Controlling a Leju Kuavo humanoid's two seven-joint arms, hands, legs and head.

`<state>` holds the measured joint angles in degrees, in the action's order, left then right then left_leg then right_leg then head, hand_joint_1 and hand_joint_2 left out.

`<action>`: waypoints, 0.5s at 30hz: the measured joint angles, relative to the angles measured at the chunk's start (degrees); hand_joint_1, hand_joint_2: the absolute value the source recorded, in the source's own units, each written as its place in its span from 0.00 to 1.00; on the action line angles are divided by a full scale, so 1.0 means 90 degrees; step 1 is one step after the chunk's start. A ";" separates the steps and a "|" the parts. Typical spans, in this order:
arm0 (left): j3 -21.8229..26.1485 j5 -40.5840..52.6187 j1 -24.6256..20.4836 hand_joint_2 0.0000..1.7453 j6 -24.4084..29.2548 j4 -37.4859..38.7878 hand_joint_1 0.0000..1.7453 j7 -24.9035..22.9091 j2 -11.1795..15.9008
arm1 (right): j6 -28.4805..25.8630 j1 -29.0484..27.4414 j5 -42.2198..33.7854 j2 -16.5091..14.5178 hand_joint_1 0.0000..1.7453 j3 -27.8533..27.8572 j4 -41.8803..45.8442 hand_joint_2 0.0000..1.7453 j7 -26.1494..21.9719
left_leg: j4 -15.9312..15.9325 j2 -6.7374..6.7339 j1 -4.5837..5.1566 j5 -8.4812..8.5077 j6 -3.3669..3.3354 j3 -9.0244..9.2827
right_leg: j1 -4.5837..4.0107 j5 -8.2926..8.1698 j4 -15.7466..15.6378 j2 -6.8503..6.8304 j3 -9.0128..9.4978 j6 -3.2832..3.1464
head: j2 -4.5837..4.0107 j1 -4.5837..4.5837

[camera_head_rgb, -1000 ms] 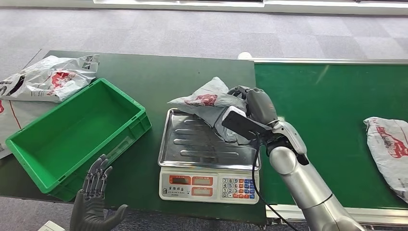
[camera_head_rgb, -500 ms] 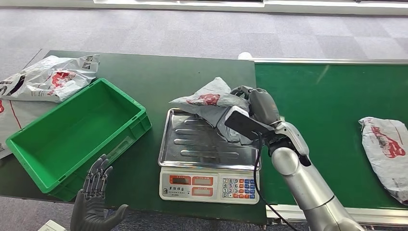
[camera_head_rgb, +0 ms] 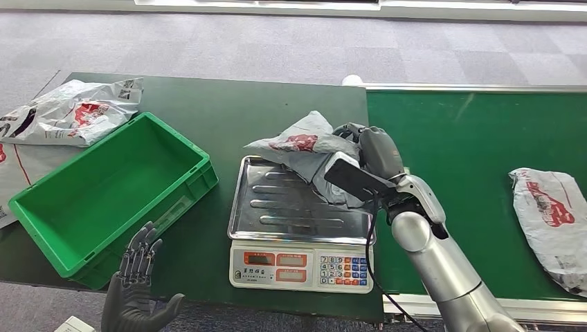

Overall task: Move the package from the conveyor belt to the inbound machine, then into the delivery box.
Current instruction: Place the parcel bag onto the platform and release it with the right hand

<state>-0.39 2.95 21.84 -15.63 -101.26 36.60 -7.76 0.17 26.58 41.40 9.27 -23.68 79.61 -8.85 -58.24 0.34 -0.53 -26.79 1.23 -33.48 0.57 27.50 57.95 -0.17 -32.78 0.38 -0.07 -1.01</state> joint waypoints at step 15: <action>-0.0019 -0.0010 -0.0017 1.00 -0.0015 0.0018 0.00 -0.0006 0.0027 | 0.0167 -0.0021 -0.0191 -0.0026 1.00 0.0010 0.0009 1.00 -0.0278 | 0.0001 0.0001 0.0000 0.0000 0.0000 -0.0001 | -0.0001 0.0000 0.0000 0.0000 0.0001 0.0000 | 0.0000 0.0000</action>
<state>-0.56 2.86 21.68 -15.76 -101.10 36.55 -7.51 1.68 26.39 39.68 9.03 -23.59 79.69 -11.36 -58.23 0.35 -0.53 -26.79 1.23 -33.49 0.56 27.50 57.95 -0.17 -32.77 0.38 -0.07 -1.01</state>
